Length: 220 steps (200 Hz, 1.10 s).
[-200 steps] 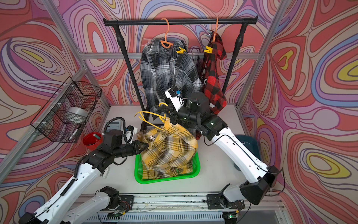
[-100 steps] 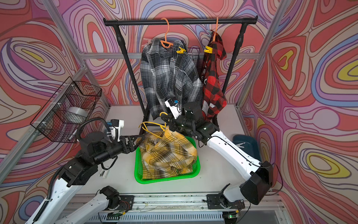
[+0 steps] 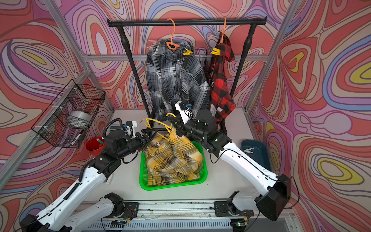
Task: Remove the clothespins securing long-sleeve shirts to the hanger
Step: Remove the long-sleeve shirt from the hanger.
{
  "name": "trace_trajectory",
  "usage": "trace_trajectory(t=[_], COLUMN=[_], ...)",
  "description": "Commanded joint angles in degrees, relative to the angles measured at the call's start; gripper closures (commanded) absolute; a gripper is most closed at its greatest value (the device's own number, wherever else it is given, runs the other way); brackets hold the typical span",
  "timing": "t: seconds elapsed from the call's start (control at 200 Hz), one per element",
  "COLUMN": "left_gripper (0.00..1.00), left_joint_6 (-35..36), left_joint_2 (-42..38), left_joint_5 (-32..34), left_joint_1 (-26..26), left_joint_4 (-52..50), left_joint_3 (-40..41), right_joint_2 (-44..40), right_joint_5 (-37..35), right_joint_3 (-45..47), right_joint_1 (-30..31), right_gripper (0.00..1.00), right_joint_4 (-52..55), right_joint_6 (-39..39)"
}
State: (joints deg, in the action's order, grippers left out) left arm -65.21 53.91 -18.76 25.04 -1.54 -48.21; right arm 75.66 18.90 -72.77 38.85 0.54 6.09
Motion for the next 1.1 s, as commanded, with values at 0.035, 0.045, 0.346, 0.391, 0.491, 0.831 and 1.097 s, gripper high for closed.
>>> trace_trajectory(t=[0.035, 0.045, 0.346, 0.391, 0.491, 0.831, 1.097], left_gripper=[0.31, 0.31, 0.33, 0.33, 0.35, 1.0, 1.0], left_joint_6=[-5.3, -5.4, -6.5, -6.6, -5.6, -7.9, -9.4], left_joint_2=[2.2, 2.5, 8.3, 8.8, 10.3, 15.0, 12.5], left_joint_5=[0.3, 0.2, 0.4, 1.0, 1.6, -0.3, -1.0], left_joint_1=[-0.7, -0.7, -0.6, -0.7, -0.7, -0.9, -3.2], left_joint_4=[13.1, 13.2, 15.2, 16.0, 16.1, 20.7, 19.4], left_joint_3=[-1.2, -1.4, -2.3, -2.5, -4.6, -8.4, -8.2], right_joint_2=[-0.1, -0.1, 1.3, 1.5, 2.0, 2.1, 1.4], right_joint_5=[0.2, 0.2, 2.9, 3.6, 5.1, 6.7, 5.0], right_joint_3=[0.7, 0.8, 1.0, 0.9, 0.2, 1.3, 3.2], right_joint_1=[1.0, 1.0, 2.8, 3.0, 3.4, 4.1, 4.1], right_gripper=[1.0, 1.0, 1.0, 1.0, 1.0, 1.0, 0.44], right_joint_4=[-3.8, -3.9, -5.5, -5.1, -3.3, -1.3, -0.8], right_joint_6=[0.7, 0.7, 0.9, 0.9, 0.5, 1.2, 2.9])
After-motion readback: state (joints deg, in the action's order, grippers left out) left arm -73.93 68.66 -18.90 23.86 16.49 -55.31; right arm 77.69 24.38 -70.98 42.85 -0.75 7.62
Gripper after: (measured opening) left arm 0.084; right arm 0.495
